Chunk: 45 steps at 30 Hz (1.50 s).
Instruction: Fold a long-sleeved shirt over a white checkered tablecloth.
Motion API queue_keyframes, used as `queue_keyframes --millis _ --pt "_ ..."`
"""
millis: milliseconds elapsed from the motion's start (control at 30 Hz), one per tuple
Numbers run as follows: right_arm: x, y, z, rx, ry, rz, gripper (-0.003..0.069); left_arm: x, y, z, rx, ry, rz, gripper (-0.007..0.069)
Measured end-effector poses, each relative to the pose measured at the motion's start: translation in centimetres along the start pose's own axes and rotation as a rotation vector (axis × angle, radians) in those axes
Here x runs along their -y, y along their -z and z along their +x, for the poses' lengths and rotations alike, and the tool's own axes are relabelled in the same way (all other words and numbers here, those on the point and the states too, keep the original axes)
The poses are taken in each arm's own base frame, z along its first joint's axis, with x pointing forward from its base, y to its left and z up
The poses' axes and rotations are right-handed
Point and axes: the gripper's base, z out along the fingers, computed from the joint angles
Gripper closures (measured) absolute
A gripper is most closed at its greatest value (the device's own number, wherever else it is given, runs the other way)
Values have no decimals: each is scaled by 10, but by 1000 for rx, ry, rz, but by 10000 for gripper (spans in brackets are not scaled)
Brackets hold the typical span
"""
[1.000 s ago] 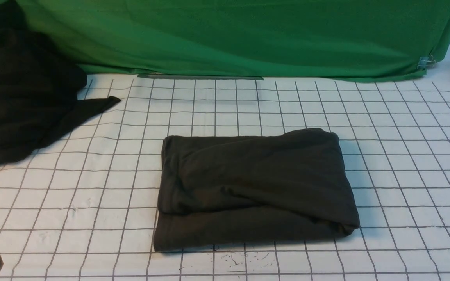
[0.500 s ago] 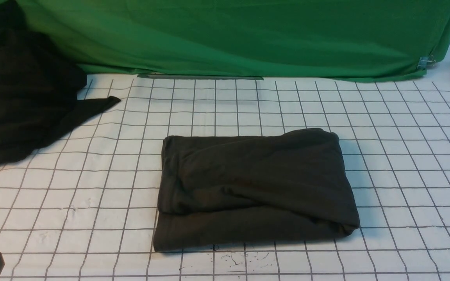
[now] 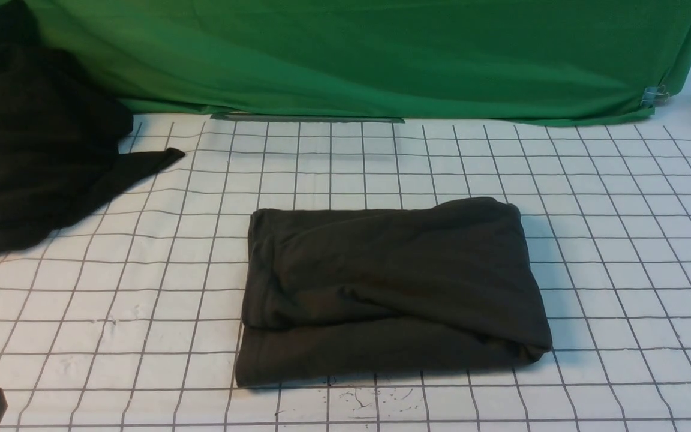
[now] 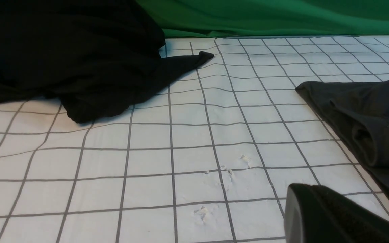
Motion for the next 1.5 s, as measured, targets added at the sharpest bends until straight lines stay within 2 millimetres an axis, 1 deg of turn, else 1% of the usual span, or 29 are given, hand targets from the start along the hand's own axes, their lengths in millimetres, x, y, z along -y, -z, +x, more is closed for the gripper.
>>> queue_keyframes --millis 67,167,200,233,267,333,367,433,500,867,1100,1500 --pt "-1 1 12 -120 73 14 419 0 0 0 0 -1 0 622" --pt "0 6 47 -350 188 77 419 0 0 0 0 -1 0 622" --pt "0 6 47 -356 192 83 419 0 0 0 0 -1 0 622" --pt "1 12 67 -437 212 116 419 0 0 0 0 -1 0 622" --pt "2 17 80 -479 223 136 419 0 0 0 0 -1 0 622" --pt "2 27 103 -528 228 164 419 0 0 0 0 -4 -1 622" --pt "1 34 120 -562 218 175 419 0 0 0 0 -7 -2 622" --pt "1 40 136 -593 184 184 419 0 0 0 4 -8 -2 622" --pt "-1 45 146 -646 128 185 419 0 0 0 4 -13 -3 622" --pt "-1 45 147 -639 61 204 419 0 0 0 7 -16 -4 622" --pt "2 46 146 -633 53 238 413 0 0 0 7 -16 -4 622" --pt "2 46 146 -633 50 243 412 0 0 0 7 -15 -4 622"
